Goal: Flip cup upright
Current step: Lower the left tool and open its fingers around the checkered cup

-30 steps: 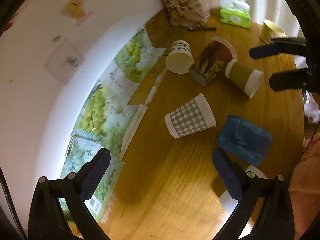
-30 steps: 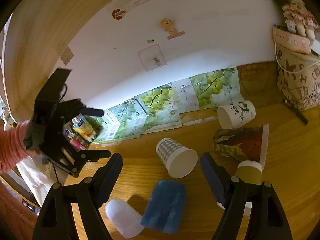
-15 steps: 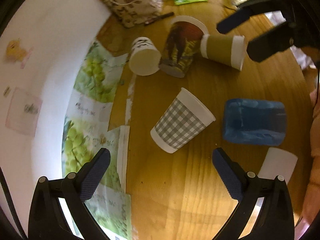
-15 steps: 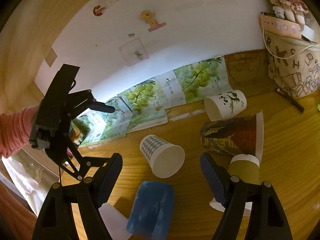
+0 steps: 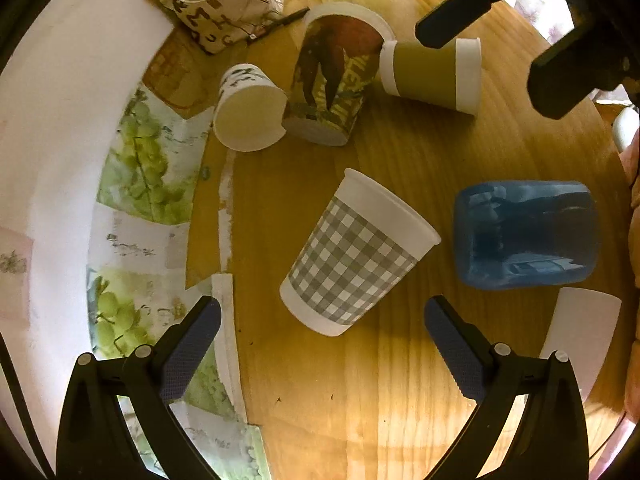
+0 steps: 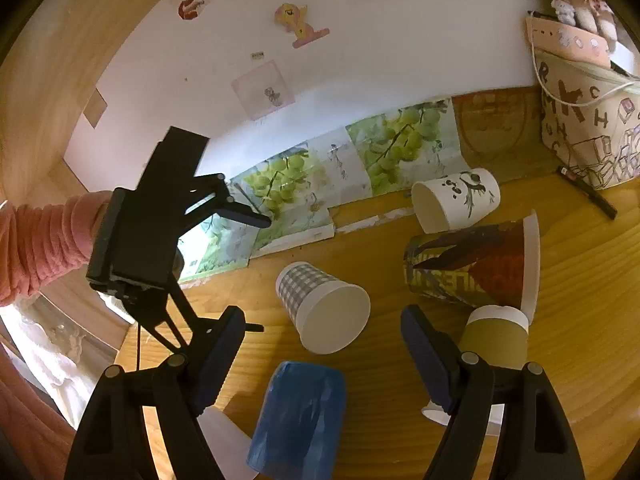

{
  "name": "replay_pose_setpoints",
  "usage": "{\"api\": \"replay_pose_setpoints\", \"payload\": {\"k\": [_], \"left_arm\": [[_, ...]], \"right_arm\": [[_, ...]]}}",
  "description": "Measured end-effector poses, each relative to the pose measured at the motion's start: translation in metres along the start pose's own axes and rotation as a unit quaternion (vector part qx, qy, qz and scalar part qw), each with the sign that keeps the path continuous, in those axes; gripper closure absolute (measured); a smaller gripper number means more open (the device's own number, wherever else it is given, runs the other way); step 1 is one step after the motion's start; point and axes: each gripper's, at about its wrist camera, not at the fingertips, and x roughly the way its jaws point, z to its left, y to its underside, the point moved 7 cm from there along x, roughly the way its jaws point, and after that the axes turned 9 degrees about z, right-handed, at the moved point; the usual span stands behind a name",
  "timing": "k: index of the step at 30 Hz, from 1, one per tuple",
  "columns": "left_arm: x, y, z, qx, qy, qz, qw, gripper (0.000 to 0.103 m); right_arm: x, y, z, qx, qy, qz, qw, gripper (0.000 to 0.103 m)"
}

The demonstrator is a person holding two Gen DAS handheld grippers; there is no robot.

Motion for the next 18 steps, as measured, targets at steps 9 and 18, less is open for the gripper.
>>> {"api": "replay_pose_setpoints", "payload": {"k": [9, 18], "left_arm": [[0.017, -0.008, -0.003, 0.018, 0.016, 0.007, 0.9997, 0.002], [0.033, -0.016, -0.006, 0.023, 0.054, 0.024, 0.9980, 0.017]], "right_arm": [[0.003, 0.001, -0.005, 0.011, -0.004, 0.007, 1.000, 0.022], [-0.002, 0.003, -0.010, 0.015, 0.005, 0.007, 1.000, 0.022]]}}
